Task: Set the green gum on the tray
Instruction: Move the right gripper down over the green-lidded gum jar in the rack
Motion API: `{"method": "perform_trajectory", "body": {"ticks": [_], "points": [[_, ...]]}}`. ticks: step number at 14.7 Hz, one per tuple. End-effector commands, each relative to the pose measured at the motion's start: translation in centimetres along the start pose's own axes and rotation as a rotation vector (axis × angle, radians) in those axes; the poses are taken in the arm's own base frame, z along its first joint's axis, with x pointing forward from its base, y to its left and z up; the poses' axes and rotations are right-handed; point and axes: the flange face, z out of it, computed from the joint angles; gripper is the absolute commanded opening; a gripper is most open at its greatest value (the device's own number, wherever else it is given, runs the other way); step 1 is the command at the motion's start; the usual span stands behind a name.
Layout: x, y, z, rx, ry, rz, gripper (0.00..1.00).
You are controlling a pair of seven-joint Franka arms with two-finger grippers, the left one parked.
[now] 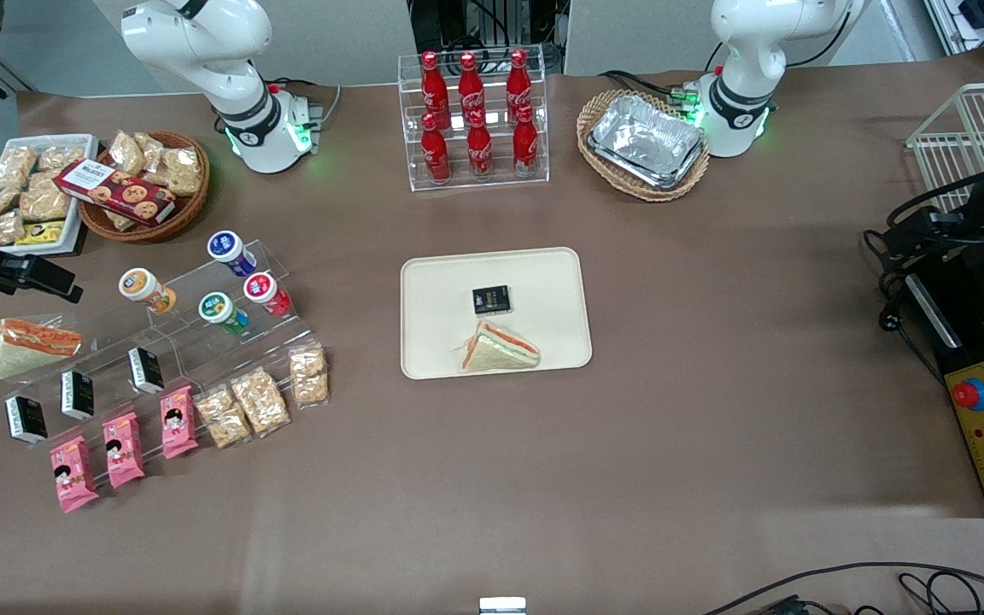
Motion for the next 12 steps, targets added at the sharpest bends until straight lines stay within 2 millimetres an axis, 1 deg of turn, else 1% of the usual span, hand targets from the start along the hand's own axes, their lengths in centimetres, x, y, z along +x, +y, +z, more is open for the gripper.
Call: {"method": "perform_trajectory", "body": {"ticks": [1,4,6,8,9,10,11,12], "points": [[-0.5,0.7,-0.7,0.009,0.016,0.005,1.0],[-0.4,0.5,-0.7,0.008,0.019,0.001,1.0],[-0.4,0.8,-0.7,0.009,0.021,0.005,1.0],[-0.7,0.7,-0.1,0.012,0.01,0.004,1.0],[-1.1,0.2,0.4,0.016,0.017,-0.005,1.0],[-2.2,-0.1,1.2,0.023,0.032,-0.013,1.0],[-4.0,-0.8,2.4,0.035,0.055,-0.033,1.0],[-6.0,-2.0,3.6,0.04,0.075,-0.063,1.0]]}}
